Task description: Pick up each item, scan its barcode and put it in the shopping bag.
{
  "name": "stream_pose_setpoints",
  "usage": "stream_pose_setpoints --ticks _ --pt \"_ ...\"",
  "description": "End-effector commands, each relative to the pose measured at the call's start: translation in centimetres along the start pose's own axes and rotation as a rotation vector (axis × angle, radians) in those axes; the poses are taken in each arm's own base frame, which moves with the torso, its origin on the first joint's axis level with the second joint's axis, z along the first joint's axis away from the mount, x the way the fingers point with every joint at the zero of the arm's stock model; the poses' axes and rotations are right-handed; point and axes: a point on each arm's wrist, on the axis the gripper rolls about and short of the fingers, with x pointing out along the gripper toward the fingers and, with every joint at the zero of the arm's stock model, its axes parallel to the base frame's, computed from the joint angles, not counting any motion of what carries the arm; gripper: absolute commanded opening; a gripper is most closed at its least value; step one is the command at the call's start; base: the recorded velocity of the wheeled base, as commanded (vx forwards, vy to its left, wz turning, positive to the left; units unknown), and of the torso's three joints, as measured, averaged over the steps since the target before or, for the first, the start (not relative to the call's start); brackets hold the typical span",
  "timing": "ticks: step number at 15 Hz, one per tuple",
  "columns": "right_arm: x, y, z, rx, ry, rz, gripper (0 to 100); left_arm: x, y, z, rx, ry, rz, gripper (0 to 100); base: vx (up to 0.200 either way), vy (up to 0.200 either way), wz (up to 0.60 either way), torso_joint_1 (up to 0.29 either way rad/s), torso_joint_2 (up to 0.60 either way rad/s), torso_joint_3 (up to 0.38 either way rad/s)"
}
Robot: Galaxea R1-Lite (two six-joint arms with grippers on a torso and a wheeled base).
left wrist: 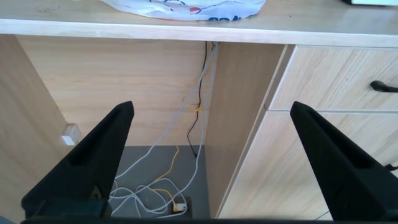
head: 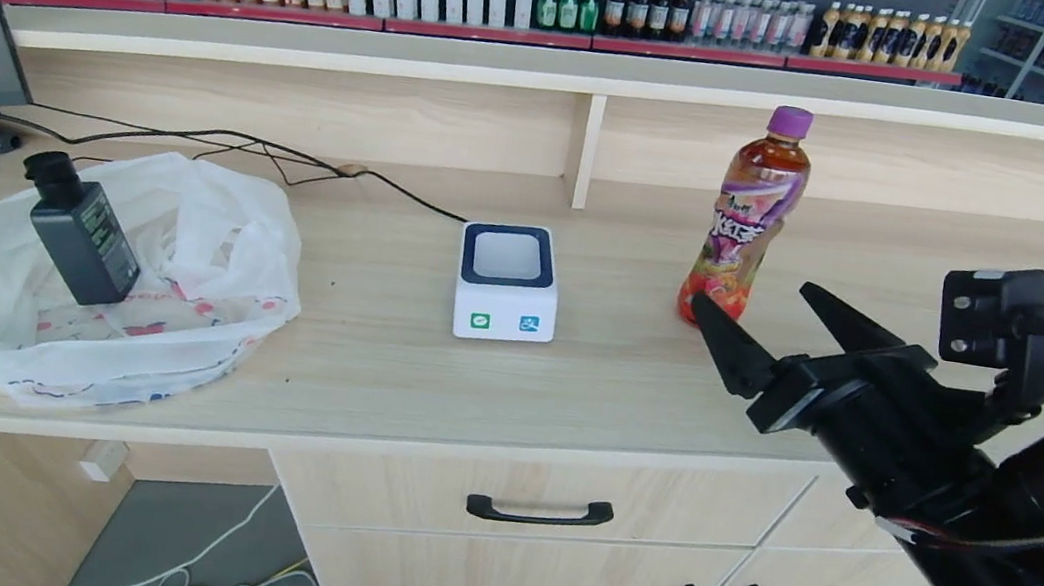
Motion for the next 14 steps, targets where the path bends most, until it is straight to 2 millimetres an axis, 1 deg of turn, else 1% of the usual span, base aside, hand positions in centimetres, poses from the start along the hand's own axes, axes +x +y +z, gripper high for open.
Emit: stream_pose_setpoints --ticks 1,3,5,9,10,13,14 --pt "0.9 -1.5 0.4 -0.01 0.005 -0.02 100 0.0 0.0 0.0 0.0 0.0 0.0 100 0.0 0.0 0.0 0.0 0.0 0.0" --pt "1.5 -2.4 0.3 0.01 0.03 -0.048 100 0.0 0.0 0.0 0.0 0.0 0.0 100 0.0 0.0 0.0 0.0 0.0 0.0" --pt "2.5 -3.8 0.2 0.006 0.063 -0.081 100 0.0 0.0 0.0 0.0 0.0 0.0 100 0.0 0.0 0.0 0.0 0.0 0.0" --pt "4.6 -3.8 -0.8 0.014 0.072 -0.067 100 0.0 0.0 0.0 0.0 0.0 0.0 100 0.0 0.0 0.0 0.0 0.0 0.0" --pt "5.6 -3.9 -1.3 0.013 0.074 -0.071 100 0.0 0.0 0.0 0.0 0.0 0.0 100 0.0 0.0 0.0 0.0 0.0 0.0" --pt "6.7 -4.5 -1.7 0.009 0.068 -0.093 100 0.0 0.0 0.0 0.0 0.0 0.0 100 0.0 0.0 0.0 0.0 0.0 0.0" --pt "7.2 -5.1 -1.9 0.004 0.069 -0.111 100 0.0 0.0 0.0 0.0 0.0 0.0 100 0.0 0.0 0.0 0.0 0.0 0.0"
